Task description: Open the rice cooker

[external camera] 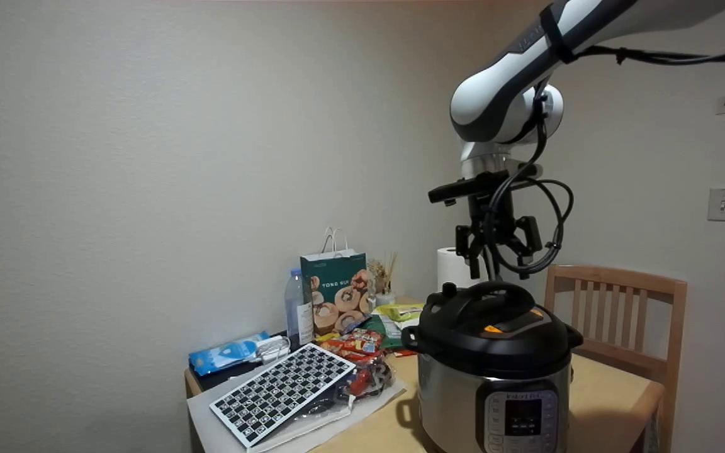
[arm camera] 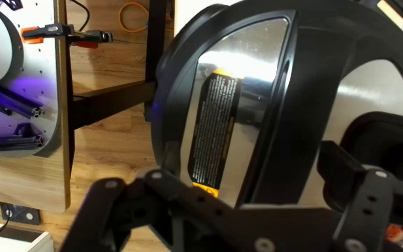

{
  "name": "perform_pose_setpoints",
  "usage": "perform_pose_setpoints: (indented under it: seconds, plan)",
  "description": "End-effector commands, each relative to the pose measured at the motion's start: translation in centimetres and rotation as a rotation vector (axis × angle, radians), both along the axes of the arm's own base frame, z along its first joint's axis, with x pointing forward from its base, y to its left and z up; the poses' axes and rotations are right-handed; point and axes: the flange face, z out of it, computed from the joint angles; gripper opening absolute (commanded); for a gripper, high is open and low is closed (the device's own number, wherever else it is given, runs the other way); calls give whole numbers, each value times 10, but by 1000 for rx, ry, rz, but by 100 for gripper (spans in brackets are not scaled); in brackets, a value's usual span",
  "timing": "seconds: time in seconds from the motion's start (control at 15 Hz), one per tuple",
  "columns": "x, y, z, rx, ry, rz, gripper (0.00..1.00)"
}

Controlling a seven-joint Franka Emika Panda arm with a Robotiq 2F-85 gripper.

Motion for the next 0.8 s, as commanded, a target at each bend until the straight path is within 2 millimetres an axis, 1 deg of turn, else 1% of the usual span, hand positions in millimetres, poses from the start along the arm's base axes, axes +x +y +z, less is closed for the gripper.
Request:
perform_pose_setpoints:
  seconds: [0.0,0.07,0.13,0.27,0.47,0.73]
  plan:
    - [8,-6,3,-30,-43,-57,100]
    - [11,-3,1,-24,-29,-28,100]
    - [5,-5,3,-10,-26,-28,100]
    - [6,-3,2,-10,-24,-24,100]
    - [14,-6,-7,-21,-7,-16,100]
    - [16,-9,-10,-18,-3,-9,100]
